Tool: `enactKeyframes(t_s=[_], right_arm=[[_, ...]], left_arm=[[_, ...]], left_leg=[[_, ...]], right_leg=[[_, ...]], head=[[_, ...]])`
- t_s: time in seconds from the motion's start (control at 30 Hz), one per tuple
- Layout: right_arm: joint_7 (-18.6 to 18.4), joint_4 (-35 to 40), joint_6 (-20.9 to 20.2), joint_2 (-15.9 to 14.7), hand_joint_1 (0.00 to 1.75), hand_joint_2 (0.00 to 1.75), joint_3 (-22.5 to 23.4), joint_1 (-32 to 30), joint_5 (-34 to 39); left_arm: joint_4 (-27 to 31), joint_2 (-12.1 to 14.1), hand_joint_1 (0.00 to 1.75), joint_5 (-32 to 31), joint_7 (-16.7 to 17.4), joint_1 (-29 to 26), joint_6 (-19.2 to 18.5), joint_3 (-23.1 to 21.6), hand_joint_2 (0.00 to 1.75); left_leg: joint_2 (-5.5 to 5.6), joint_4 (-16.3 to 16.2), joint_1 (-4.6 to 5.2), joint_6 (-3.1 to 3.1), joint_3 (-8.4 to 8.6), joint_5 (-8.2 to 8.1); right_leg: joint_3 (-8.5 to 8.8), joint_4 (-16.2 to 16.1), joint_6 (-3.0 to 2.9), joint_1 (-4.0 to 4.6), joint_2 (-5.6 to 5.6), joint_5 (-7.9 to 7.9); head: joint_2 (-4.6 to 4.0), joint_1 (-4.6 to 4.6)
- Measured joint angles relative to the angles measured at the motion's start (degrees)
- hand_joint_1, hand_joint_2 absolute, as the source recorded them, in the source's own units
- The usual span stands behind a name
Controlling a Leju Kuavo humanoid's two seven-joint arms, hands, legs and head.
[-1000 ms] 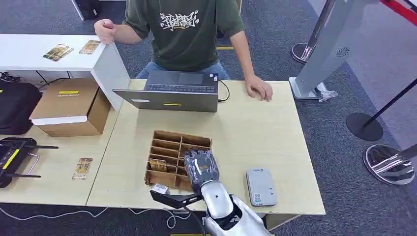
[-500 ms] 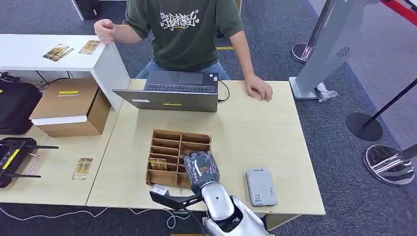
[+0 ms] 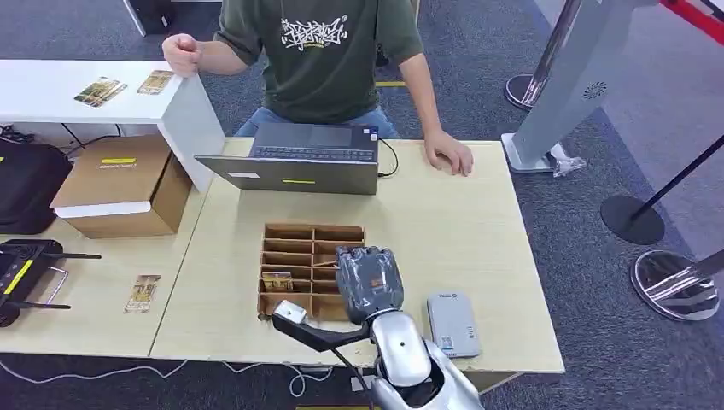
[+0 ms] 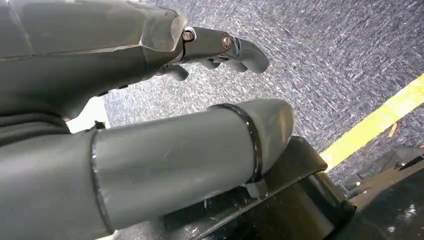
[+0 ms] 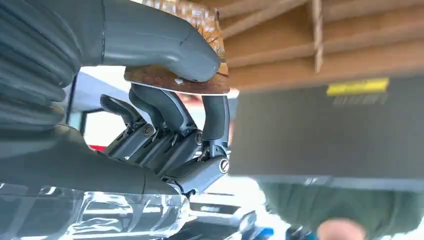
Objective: Pass the card to the sensor for recognition and then transmit it.
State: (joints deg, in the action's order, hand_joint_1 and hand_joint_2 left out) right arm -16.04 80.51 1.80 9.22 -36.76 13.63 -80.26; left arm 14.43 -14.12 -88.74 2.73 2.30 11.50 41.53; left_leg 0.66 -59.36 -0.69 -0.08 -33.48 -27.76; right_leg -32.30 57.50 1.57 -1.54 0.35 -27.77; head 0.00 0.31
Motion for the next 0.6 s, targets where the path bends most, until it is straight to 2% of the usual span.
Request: enactKeyframes(t_s=[0.27,0.4,0.53,0.6], right_arm=[[0.5,12.4,3.9,-1.6,1.75,1.75,5.4,-4.0,-1.4],[2.4,17.1,9.3,-1.9,1.75,1.75,8.5,-6.2,0.1],[6.0,19.5,15.8,-2.3,1.75,1.75,12.1,-8.1,8.8],[9.3,20.5,18.8,-2.3,1.75,1.75,14.4,-9.2,17.3]], left_arm=[[0.0,0.0,0.0,0.0,0.0,-0.1,0.2,0.0,0.0],[0.0,0.0,0.0,0.0,0.0,-0.1,0.3,0.0,0.0],[0.0,0.0,0.0,0.0,0.0,-0.1,0.3,0.0,0.0],[0.0,0.0,0.0,0.0,0.0,-0.1,0.3,0.0,0.0]], left_leg=[[0.01,0.0,0.0,0.0,-0.01,-0.01],[0.0,0.0,0.0,0.0,-0.01,-0.01],[0.01,0.0,0.0,0.0,-0.01,-0.01],[0.01,0.0,0.0,0.0,-0.01,-0.01]], right_leg=[[0.0,0.0,0.0,0.0,0.0,0.0],[0.0,0.0,0.0,0.0,0.0,0.0],[0.0,0.0,0.0,0.0,-0.02,0.0],[0.01,0.0,0.0,0.0,-0.02,0.0]], head=[[0.0,0.0],[0.0,0.0],[0.0,0.0],[0.0,0.0]])
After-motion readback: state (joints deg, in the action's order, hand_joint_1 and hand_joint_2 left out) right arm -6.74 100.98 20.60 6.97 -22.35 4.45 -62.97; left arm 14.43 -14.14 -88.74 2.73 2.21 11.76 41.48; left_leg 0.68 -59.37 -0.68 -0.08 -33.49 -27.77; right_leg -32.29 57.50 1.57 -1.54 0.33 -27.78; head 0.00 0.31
